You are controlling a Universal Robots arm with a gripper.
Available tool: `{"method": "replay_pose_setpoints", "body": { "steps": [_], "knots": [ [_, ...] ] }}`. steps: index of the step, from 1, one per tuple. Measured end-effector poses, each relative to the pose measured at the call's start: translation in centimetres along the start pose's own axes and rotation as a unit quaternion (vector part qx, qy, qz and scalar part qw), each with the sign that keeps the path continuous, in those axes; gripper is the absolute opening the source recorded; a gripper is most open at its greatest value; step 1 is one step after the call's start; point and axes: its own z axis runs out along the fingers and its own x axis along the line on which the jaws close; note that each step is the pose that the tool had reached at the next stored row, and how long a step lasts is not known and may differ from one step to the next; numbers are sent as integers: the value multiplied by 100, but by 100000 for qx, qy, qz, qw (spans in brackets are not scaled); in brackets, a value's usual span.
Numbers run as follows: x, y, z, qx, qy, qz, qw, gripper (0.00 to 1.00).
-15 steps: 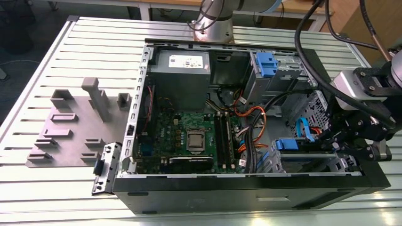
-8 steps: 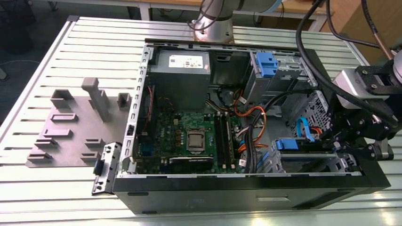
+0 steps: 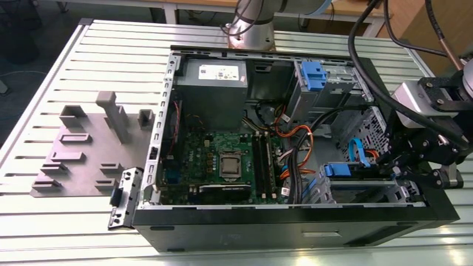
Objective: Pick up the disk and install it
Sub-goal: 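Insert the second disk wire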
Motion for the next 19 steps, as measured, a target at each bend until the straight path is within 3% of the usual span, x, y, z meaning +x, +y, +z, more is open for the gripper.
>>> {"method": "replay_pose_setpoints", "body": {
  "steps": [5,6,19],
  "knots": [
    [0,0,-1,2,12,0,100000,22],
    [0,0,-1,2,13,-2,100000,16],
    [-6,2,-33,17,-23,2,100000,16]
  ]
}}
